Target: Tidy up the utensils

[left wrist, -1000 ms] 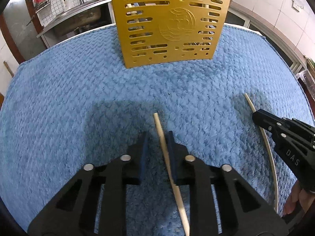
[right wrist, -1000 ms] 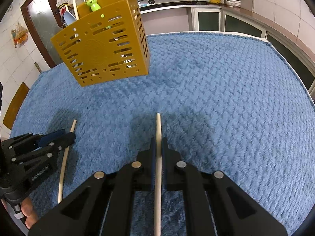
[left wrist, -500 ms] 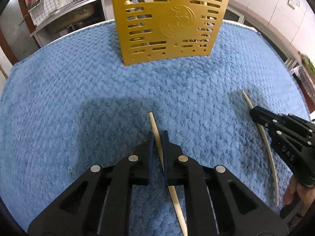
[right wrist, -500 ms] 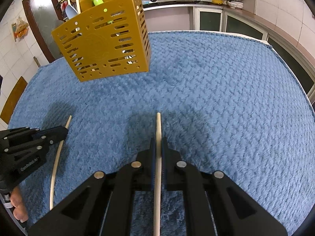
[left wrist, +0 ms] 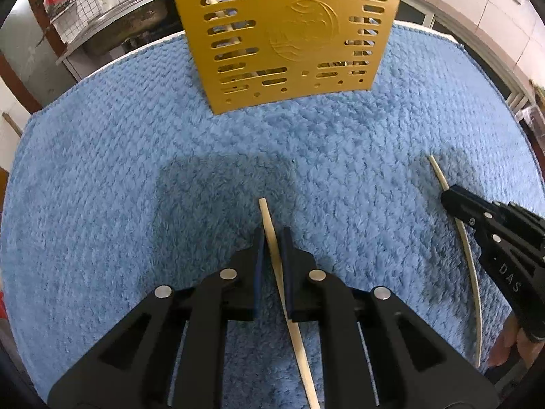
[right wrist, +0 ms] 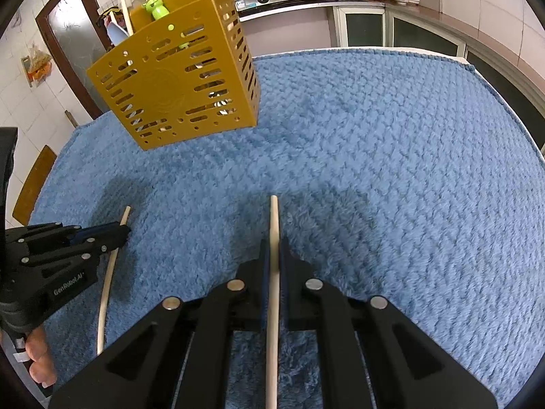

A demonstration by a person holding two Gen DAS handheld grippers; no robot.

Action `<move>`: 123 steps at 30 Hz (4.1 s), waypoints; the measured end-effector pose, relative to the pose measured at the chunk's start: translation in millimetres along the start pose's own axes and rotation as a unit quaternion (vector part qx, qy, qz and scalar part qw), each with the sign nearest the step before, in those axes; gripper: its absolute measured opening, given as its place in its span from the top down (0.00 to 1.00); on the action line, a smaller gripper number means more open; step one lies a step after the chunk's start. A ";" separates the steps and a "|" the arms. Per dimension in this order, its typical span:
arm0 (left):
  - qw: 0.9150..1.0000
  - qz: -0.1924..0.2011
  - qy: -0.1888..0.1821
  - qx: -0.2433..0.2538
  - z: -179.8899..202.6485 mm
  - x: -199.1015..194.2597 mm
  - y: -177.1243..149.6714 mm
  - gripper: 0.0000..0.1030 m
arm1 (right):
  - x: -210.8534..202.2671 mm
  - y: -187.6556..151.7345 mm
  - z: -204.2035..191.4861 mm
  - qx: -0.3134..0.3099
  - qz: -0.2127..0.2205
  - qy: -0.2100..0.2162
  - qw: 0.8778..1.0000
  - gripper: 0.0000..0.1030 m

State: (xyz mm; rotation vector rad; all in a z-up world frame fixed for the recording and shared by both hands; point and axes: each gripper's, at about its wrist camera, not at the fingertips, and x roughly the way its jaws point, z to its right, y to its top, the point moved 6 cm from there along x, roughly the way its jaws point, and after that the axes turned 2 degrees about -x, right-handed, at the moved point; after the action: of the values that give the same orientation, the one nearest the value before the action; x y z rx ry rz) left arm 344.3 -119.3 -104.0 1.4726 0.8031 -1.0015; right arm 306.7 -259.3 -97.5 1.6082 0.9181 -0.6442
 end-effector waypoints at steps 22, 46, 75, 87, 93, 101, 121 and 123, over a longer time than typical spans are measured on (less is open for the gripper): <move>0.989 0.125 -0.065 -0.039 -36.8 -75.1 4.5 0.96 | -55.0 21.6 -13.8 0.011 0.093 0.027 0.995 0.94; 0.918 0.382 -0.097 -0.046 -53.8 -225.9 135.2 0.96 | -180.5 180.2 -58.9 -0.061 0.326 0.013 0.943 0.94; 0.873 0.478 -0.092 -0.021 -36.4 -139.6 192.4 0.96 | -74.5 211.9 -71.6 -0.100 0.380 0.028 0.919 0.94; 0.886 0.458 -0.076 -0.016 -40.5 -134.1 157.3 0.95 | -53.9 178.4 -66.4 -0.099 0.361 0.035 0.927 0.94; 0.896 0.435 -0.078 -0.028 -48.4 -129.7 142.8 0.94 | -58.8 168.6 -70.5 -0.101 0.353 0.033 0.929 0.93; 0.902 0.425 -0.058 -0.046 -71.2 -149.6 108.5 0.50 | -89.2 151.1 -64.5 -0.094 0.345 0.006 0.934 0.51; 0.911 0.396 0.003 -0.114 -112.2 -209.9 -67.6 0.05 | -185.1 -5.3 -92.2 -0.085 0.343 -0.033 0.935 0.04; 0.913 0.393 0.011 -0.113 -112.0 -206.0 -77.8 0.05 | -182.5 -15.6 -91.9 -0.086 0.338 -0.043 0.936 0.04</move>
State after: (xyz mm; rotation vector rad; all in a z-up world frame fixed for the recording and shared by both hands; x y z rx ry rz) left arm 207.1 12.7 53.3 1.4130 0.2625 -0.2674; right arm 188.0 -210.1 62.2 1.5880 0.2981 -0.1426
